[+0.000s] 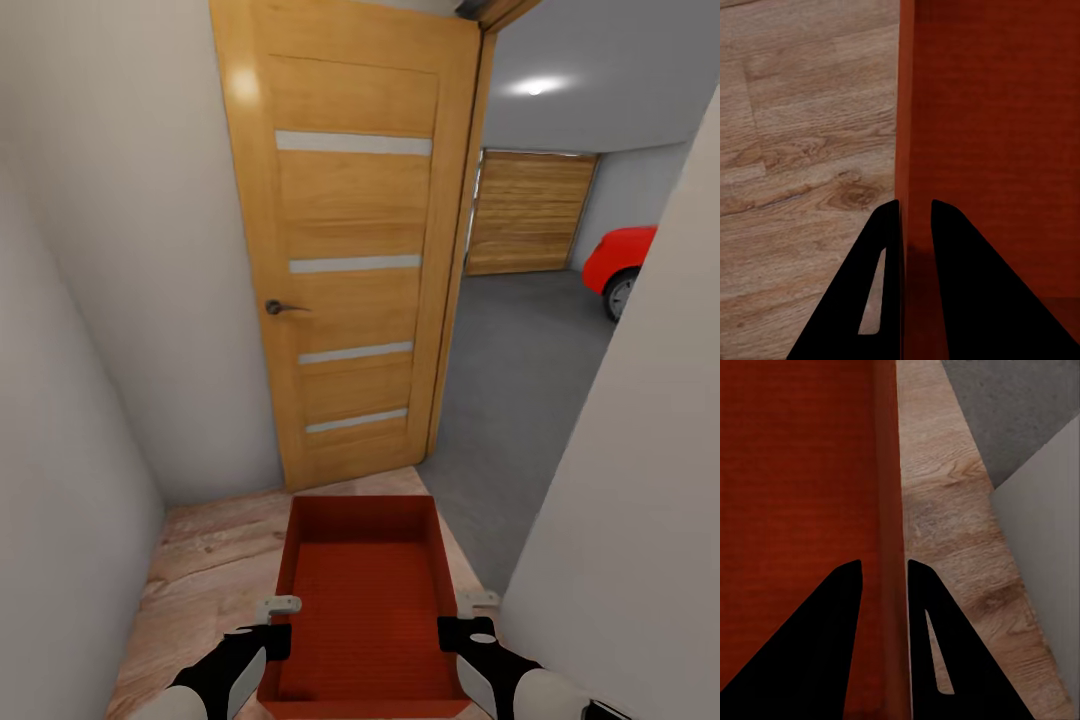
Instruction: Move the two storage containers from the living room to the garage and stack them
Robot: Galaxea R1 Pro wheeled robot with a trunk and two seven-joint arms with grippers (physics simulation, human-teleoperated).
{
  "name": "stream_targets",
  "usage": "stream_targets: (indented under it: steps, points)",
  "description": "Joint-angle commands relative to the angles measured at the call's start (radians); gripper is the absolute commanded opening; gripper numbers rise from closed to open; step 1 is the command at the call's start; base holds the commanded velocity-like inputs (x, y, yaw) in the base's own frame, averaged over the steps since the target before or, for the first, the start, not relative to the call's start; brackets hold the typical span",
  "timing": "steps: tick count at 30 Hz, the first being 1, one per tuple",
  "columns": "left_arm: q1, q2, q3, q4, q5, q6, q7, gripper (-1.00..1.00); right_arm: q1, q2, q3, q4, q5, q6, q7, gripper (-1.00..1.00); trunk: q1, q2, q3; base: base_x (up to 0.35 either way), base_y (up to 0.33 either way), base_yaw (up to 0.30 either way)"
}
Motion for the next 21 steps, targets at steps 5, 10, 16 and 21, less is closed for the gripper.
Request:
stream_targets:
  steps: [5,10,16,21]
  points:
    - [0.000,0.001,-0.025,-0.002,0.024,0.006,0.002,-1.00,-0.001,-0.007,0.019,0.019,-0.010,-0.004,-0.004,-1.00,0.000,-0.001,-0.001,0.213,0.240,-0.001]
    - [0.000,0.001,-0.025,-0.002,0.023,0.005,0.002,-1.00,-0.001,-0.007,0.018,0.019,-0.010,-0.004,-0.005,-1.00,0.000,-0.001,-0.001,0.214,0.239,-0.031]
    - [0.000,0.001,-0.025,-0.002,0.023,0.004,0.002,-1.00,-0.001,-0.007,0.019,0.019,-0.010,-0.004,-0.004,-1.00,0.000,-0.001,-0.001,0.214,0.201,-0.256]
    - [0.000,0.001,-0.025,-0.002,0.023,0.004,0.002,-1.00,-0.001,-0.006,0.019,0.019,-0.010,-0.003,-0.004,-1.00,0.000,-0.001,-0.001,0.214,0.188,-0.286]
